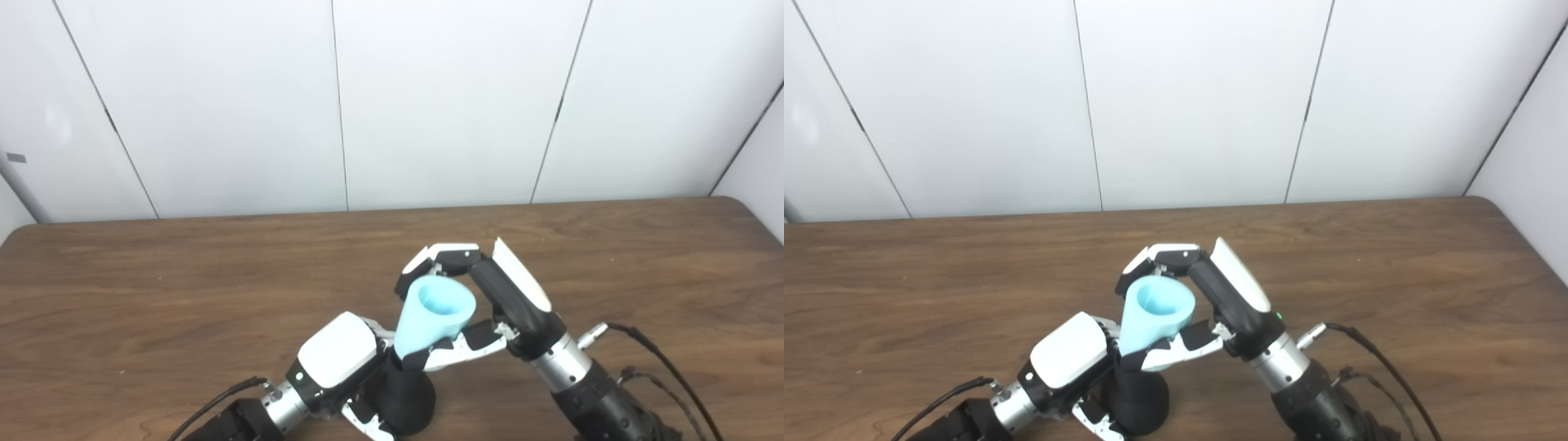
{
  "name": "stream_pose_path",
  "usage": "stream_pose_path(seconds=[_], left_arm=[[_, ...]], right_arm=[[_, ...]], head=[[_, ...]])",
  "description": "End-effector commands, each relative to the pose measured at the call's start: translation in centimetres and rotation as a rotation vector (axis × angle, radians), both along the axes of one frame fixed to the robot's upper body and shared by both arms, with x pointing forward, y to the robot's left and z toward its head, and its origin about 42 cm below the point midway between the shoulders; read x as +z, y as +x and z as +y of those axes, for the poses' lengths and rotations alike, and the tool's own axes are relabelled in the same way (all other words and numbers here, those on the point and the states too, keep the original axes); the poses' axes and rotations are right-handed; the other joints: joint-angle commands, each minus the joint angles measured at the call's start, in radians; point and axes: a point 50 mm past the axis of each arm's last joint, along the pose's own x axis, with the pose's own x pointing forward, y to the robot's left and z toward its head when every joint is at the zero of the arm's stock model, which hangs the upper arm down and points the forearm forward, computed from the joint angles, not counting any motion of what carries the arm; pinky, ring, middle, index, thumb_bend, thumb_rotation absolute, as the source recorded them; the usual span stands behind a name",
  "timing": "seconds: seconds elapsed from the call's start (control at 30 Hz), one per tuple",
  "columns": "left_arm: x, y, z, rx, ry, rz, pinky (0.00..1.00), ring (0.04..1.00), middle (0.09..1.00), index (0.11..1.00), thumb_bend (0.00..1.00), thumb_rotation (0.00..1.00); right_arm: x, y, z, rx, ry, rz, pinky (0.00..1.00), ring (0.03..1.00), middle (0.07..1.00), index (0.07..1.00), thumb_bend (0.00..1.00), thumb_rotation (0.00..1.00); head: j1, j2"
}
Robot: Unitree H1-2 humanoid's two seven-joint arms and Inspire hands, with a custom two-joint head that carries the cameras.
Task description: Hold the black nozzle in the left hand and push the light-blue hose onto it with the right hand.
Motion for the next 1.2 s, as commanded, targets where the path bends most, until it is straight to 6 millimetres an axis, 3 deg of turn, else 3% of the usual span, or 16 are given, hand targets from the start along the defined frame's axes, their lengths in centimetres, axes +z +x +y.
stream_pose_path(seconds=[0.0,0.3,0.57,0.77,1.17], left_arm=[[-5.0,-3.8,-0.4,-0.077,0.19,0.176,0.43,0.557,0.508,0.47,0.51,0.0],[-4.7,-4.0,-0.5,-0.08,0.191,0.173,0.44,0.561,0.509,0.47,0.51,0.0],[-4.8,-4.3,-0.5,-0.073,0.183,0.188,0.44,0.561,0.512,0.467,0.51,0.0],[-4.7,-4.4,-0.3,-0.072,0.188,0.182,0.44,0.555,0.511,0.467,0.52,0.0],[-4.6,-4.6,0.0,-0.072,0.2,0.19,0.44,0.561,0.505,0.476,0.51,0.0]], right_arm=[[1.4,-0.2,0.8,0.025,0.038,-0.11,0.11,0.166,0.468,0.508,0.52,0.0],[0.5,-0.4,1.6,0.066,0.001,-0.113,0.11,0.164,0.439,0.532,0.52,0.0],[-0.4,-0.5,1.9,0.044,-0.111,-0.228,0.18,0.239,0.43,0.535,0.52,0.0],[-0.1,-0.4,2.2,0.009,-0.215,-0.392,0.25,0.338,0.452,0.52,0.52,0.0],[0.5,-0.3,1.7,-0.02,-0.309,-0.559,0.28,0.383,0.497,0.545,0.51,0.0]], head=[[0.0,0.002],[0.006,0.004],[0.009,0.002],[0.002,0.002],[-0.007,0.005]])
